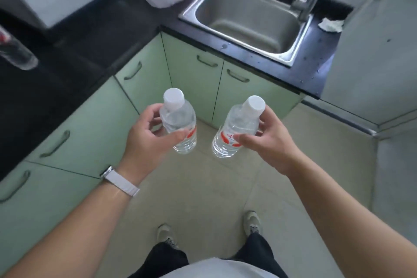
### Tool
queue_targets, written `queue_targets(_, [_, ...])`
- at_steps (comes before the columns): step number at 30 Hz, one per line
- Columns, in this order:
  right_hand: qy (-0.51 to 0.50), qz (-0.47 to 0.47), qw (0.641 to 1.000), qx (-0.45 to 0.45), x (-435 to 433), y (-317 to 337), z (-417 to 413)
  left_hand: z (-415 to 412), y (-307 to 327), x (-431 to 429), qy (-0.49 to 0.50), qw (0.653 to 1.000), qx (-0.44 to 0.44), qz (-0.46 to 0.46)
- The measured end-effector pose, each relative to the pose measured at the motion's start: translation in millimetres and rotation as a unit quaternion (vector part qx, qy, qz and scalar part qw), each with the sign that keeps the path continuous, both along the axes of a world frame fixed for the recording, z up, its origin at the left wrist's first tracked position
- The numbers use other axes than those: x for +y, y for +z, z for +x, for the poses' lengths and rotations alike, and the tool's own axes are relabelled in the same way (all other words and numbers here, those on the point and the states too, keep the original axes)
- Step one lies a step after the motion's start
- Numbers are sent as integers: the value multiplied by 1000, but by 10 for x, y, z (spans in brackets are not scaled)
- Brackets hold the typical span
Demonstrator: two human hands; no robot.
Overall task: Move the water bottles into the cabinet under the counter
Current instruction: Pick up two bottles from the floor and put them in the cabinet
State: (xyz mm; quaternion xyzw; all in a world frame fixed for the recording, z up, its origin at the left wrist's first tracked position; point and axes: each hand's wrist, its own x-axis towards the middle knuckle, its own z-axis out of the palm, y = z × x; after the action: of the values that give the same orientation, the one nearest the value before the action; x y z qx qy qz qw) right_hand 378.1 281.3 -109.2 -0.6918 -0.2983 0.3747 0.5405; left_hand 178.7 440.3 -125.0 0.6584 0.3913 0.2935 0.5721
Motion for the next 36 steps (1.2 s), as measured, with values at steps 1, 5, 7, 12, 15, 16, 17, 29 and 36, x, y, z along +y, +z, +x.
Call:
queue_targets(1, [3, 14, 1000, 5, 5, 79, -18, -7, 84, -17, 6, 1000, -3, 9])
queue_targets(5, [26, 67, 997, 30, 12, 302, 18, 30, 320, -123, 50, 998, -12, 30])
queue_targets(7, [46, 85, 995, 30, 2, 388, 87, 80, 430, -251, 74, 996, -6, 44])
queue_targets(12, [135, 94, 986, 18, -91, 589, 299, 231, 681, -703, 144, 987, 9, 65])
queue_targets(15, [195, 88, 977, 0, -164, 672, 378, 263, 772, -986, 189, 979, 12, 74])
queue_targets(16, [211, 86, 974, -9, -185, 689, 383, 250, 793, -1078, 201, 977, 15, 76])
queue_targets(17, [222, 85, 971, -17, -205, 702, 377, 227, 814, -1170, 214, 974, 18, 77])
queue_targets(29, [346, 79, 934, -50, -493, 967, -587, -828, 1054, -2103, 346, 934, 7, 89])
queue_targets(36, [408, 88, 906, -69, -835, 1105, -1897, -2108, 1150, -2804, 409, 906, -1, 111])
